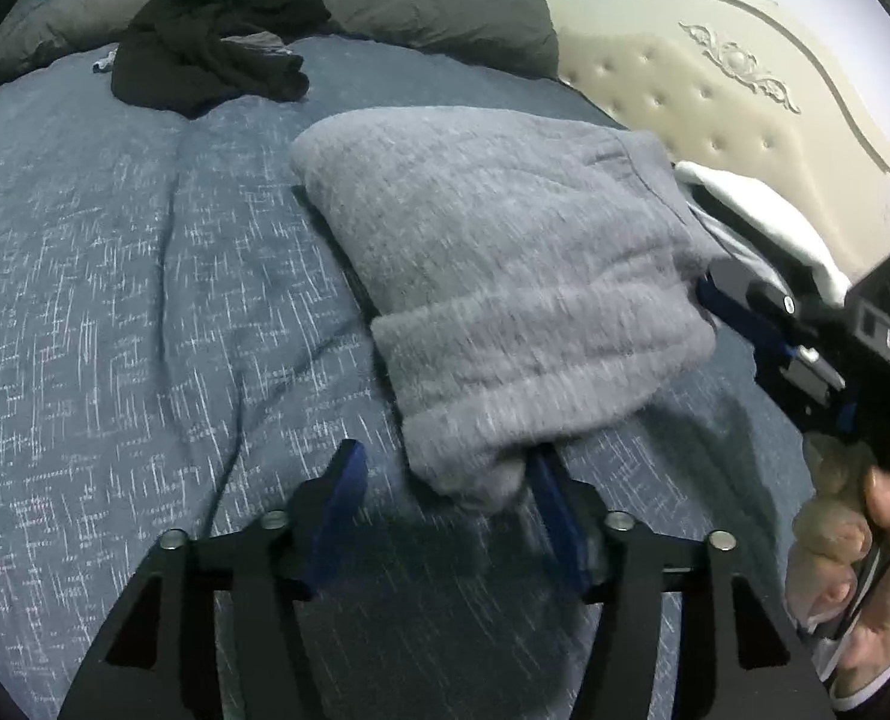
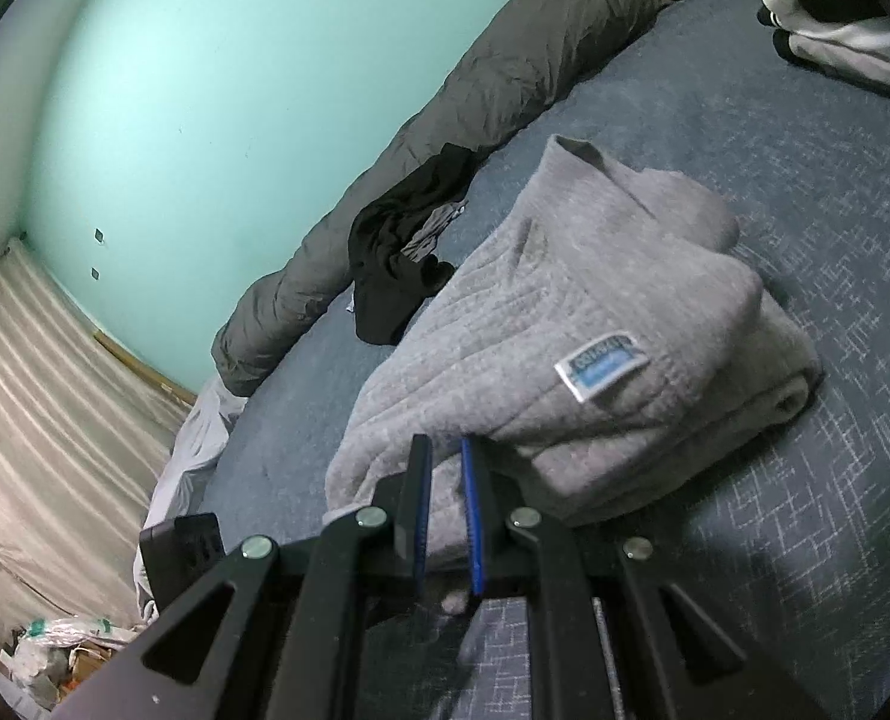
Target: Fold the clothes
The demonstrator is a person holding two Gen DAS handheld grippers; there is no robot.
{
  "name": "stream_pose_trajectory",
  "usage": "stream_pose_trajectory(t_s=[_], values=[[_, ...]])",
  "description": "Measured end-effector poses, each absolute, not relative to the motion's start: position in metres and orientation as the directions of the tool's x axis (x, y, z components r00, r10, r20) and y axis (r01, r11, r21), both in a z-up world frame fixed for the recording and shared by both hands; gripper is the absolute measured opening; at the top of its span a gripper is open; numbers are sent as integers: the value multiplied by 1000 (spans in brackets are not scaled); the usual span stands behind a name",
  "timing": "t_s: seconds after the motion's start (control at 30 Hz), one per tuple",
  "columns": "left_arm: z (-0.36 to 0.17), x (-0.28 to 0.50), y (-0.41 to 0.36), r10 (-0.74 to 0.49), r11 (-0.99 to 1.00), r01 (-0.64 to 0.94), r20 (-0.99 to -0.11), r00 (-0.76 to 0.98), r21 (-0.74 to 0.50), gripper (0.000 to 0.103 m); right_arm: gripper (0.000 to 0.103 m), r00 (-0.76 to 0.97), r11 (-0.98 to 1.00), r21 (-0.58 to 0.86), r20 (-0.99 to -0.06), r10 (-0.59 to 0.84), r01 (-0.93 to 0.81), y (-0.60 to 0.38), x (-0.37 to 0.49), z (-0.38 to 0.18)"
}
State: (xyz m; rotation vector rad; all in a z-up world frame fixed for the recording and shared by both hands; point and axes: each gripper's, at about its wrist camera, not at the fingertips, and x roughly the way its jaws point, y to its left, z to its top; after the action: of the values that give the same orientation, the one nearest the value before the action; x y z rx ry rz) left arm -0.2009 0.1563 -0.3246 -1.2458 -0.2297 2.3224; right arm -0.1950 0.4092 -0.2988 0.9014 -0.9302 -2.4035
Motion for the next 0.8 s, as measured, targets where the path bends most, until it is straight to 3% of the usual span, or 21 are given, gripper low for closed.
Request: stream_pose_trajectory(t_s=[0.2,0.53,0.6,0.63,0.8], values=[[-336,-211,151,502,-864,-298,-742,-445,-406,74,11,-709,-682,719,-411,-573,134,413,-195,-299],[-315,-193,127,471,-881,-280,-759,-449,-381,75,11,-695,-696,695,-411,-590,180,410,-188,-289],[-306,-185,113,449,-893,-269,-762,-466,-362,76,31,-680,-711,672,-424,-598,207,400,-183,-283],[-302,-183,106,431,-902,-261,-764,-481,-344,77,35,-672,-718,660,-431,-602,221,396,-181,-281],[-289,-182,76,404,-914,-222,-749,-525,-338,80,37,-636,-776,572,-501,-587,266,362,-164,-276]])
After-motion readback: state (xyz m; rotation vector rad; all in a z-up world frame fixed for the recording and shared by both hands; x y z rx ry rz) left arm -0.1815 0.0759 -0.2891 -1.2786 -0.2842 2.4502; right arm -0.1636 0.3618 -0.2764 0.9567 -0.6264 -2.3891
